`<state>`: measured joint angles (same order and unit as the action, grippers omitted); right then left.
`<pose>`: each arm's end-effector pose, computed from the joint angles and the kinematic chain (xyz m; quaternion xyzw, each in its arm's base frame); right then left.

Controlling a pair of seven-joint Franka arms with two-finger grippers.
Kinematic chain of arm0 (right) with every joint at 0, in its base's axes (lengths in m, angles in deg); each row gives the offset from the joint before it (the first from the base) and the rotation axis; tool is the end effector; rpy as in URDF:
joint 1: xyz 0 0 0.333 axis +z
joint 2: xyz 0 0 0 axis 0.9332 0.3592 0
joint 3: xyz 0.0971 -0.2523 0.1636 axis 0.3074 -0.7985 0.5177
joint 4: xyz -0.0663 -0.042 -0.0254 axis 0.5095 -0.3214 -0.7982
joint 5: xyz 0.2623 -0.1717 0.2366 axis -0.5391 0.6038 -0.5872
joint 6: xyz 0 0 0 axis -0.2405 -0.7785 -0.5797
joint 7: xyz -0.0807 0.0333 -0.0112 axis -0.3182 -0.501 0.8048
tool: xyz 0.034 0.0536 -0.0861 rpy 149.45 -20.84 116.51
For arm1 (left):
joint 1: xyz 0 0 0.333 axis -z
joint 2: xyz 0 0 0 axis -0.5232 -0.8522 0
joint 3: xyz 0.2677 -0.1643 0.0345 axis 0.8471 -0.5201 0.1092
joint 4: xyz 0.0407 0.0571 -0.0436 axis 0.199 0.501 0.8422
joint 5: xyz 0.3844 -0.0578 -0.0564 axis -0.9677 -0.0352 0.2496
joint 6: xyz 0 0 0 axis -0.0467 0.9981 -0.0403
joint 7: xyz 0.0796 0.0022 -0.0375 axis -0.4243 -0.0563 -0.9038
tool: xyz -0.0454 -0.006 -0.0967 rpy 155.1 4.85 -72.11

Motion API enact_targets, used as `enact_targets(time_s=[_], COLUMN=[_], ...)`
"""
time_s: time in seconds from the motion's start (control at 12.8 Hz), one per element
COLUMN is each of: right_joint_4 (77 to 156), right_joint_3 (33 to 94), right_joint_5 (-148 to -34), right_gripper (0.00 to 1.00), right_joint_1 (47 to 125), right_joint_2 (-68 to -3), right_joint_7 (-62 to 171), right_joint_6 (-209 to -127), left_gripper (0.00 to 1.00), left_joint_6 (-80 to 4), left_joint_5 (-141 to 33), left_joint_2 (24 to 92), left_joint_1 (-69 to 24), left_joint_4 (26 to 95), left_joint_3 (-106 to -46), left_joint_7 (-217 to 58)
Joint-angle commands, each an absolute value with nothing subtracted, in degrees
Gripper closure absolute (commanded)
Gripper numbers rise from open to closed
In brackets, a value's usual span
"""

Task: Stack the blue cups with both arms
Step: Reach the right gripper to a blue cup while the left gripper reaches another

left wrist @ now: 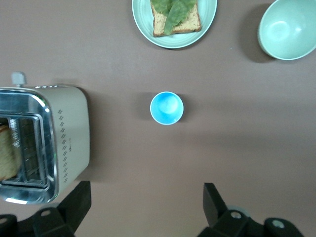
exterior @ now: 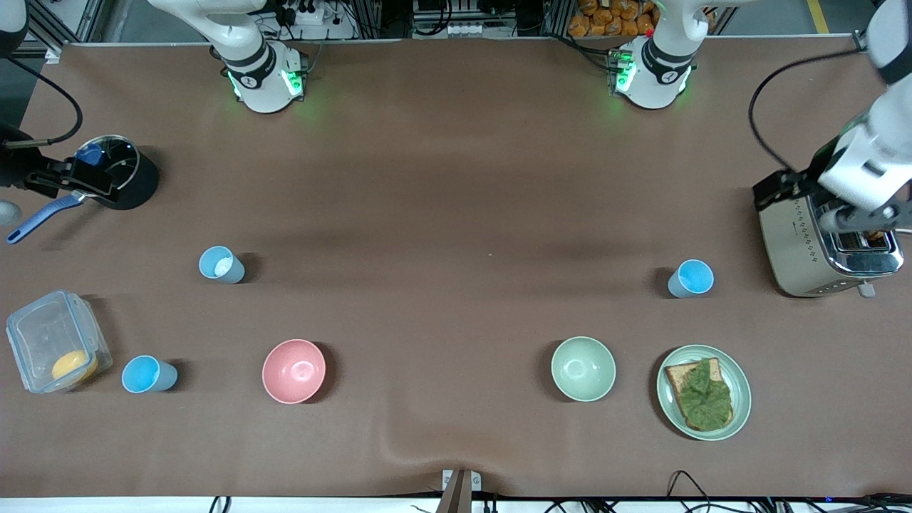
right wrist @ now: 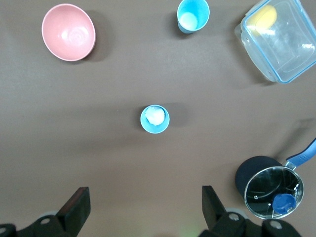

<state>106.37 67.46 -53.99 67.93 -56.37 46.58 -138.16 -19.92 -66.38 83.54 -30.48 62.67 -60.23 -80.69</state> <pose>0.5578 -0.0233 0.6060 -0.9978 0.0442 0.0495 0.0010 0.5581 -0.0271 0.5374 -0.9987 -0.0301 0.0230 0.0329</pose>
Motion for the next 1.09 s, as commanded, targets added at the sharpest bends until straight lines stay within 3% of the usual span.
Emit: enact_targets(time_s=[0.0,0.39,0.62,0.78,1.02], right_joint_4=[106.5,106.5,107.1,110.3,118.3], right_joint_3=[67.8,67.9,67.8,67.8,67.8], right_joint_5=[-53.4,-52.9,-52.5,-50.3,-50.2], right_gripper=[0.0,0.0,0.0,0.0,0.0], right_joint_1=[67.5,68.3,68.9,69.0,66.9], right_joint_2=[-56.5,-51.6,-48.0,-45.8,-45.9], right_joint_7=[46.6,47.9,49.1,49.1,50.1], right_joint_6=[-137.6,-137.5,-137.6,-142.7,-152.1], left_gripper=[0.0,0.0,0.0,0.0,0.0], left_joint_6=[-28.9,-45.2,-53.6,-61.4,-65.7], left_joint_5=[-67.9,-68.4,-68.4,-68.4,-68.4], left_joint_2=[85.1,82.5,78.7,76.5,73.0], left_joint_1=[-31.0,-32.4,-35.1,-36.3,-36.7], left_joint_4=[71.3,82.8,86.0,88.9,89.2], left_joint_3=[-60.6,-60.6,-60.6,-60.6,-60.6], left_joint_7=[-81.4,-81.5,-81.5,-81.6,-81.6])
